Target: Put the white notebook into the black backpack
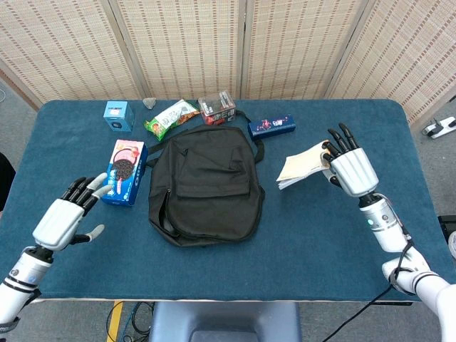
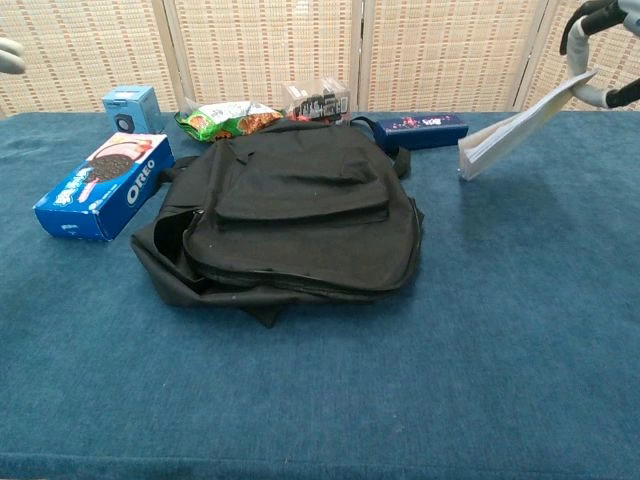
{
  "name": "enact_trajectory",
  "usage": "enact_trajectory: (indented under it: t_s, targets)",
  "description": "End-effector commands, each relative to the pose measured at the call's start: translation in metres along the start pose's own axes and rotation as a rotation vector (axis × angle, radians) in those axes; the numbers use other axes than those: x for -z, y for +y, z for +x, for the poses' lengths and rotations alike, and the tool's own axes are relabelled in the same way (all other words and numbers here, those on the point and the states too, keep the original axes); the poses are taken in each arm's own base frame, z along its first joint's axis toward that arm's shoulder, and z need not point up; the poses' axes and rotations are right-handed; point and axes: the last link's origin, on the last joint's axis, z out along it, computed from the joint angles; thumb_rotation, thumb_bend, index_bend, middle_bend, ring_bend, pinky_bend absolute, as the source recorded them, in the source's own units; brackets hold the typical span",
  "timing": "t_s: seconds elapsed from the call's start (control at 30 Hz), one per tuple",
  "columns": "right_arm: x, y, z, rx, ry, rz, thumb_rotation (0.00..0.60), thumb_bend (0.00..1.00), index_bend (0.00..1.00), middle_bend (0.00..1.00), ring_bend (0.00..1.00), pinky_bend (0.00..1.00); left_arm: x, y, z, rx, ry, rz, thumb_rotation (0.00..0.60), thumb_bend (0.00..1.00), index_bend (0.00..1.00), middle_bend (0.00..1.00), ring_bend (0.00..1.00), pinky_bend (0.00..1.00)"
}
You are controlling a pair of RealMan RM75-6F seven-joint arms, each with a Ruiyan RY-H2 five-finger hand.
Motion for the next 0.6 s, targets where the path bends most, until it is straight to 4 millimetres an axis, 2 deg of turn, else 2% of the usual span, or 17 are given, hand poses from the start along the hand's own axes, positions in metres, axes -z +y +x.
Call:
enact_trajectory:
  t_s: [0.03, 0.27, 0.4, 0.6]
  targets:
    - [0.010, 0.013, 0.025, 0.041, 0.052, -0.034, 0.600, 0.60, 0.59, 0.37, 0.13, 0.04, -0.022, 0.013, -0.004, 0.009, -0.037, -0.075, 0.600, 0.30, 0.17, 0.00, 0.03, 0.00]
    - [0.019, 0.021, 0.058, 0.071, 0.115, -0.066, 0.600, 0.60, 0.59, 0.37, 0.13, 0.04, -0.061, 0.047, -0.018, -0.005, -0.110, -0.204, 0.600, 0.30, 0.27, 0.00, 0.04, 0.00]
    - [0.022, 0.024, 0.073, 0.083, 0.141, -0.085, 0.600, 0.60, 0.59, 0.37, 0.13, 0.04, -0.079, 0.070, -0.025, -0.002, -0.144, -0.269, 0.600, 0.30, 0.26, 0.00, 0.04, 0.00]
    - [0.026, 0.026, 0.083, 0.086, 0.152, -0.098, 0.600, 0.60, 0.59, 0.37, 0.13, 0.04, -0.099, 0.092, -0.036, -0.015, -0.181, -0.310, 0.600, 0.30, 0.25, 0.00, 0.04, 0.00]
